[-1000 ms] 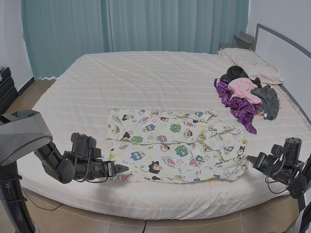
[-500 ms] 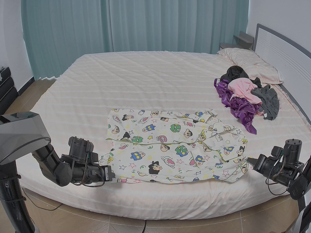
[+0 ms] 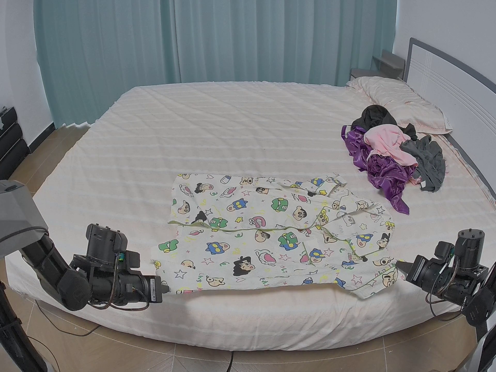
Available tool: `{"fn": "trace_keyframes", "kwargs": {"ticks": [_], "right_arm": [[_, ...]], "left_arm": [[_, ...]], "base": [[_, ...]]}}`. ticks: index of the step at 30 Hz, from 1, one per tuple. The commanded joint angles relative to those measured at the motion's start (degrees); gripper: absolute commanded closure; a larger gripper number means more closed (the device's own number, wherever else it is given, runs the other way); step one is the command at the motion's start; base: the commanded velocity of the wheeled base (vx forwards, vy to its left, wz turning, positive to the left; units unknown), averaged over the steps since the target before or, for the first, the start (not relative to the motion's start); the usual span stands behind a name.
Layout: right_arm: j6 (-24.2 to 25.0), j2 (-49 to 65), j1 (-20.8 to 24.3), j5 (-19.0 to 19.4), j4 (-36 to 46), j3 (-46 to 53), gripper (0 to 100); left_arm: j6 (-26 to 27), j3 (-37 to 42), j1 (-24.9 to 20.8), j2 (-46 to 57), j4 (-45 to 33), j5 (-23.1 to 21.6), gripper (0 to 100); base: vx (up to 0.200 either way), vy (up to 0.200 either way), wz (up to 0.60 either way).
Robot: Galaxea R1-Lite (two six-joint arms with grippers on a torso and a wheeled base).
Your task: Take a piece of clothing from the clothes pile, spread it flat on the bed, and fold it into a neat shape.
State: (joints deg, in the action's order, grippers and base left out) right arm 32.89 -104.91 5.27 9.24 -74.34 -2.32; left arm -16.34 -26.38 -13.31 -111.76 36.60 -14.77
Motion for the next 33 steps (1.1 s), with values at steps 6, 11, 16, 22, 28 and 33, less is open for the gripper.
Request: {"fn": "trace_keyframes", "kwargs": {"ticks": [6,11,16,22,28,33], "right_arm": [[0.2,0.8,3.4,-2.6,4.5,2.2,100],[0.3,2.0,7.0,-3.7,9.9,2.3,100],[0.4,0.6,10.2,-5.8,13.4,2.2,100],[0.4,-0.1,11.6,-7.2,14.4,2.2,100],[0.8,0.3,13.3,-8.3,19.1,2.2,0],[3.0,0.9,13.5,-10.7,19.1,2.2,0]], "left_arm": [[1.8,7.3,-0.1,6.6,0.1,-0.6,100],[3.5,8.9,0.1,5.4,0.1,-0.4,100],[3.7,9.4,0.6,2.9,0.1,-0.1,100],[3.7,10.0,0.6,2.6,0.1,0.0,100],[3.6,10.3,0.7,2.5,0.1,0.2,0],[3.5,11.1,2.2,3.4,0.2,0.1,0]], "base": [[0.0,0.0,0.0],[0.0,0.0,0.0],[0.0,0.0,0.0],[0.0,0.0,0.0],[0.0,0.0,0.0],[0.0,0.0,0.0]]}}
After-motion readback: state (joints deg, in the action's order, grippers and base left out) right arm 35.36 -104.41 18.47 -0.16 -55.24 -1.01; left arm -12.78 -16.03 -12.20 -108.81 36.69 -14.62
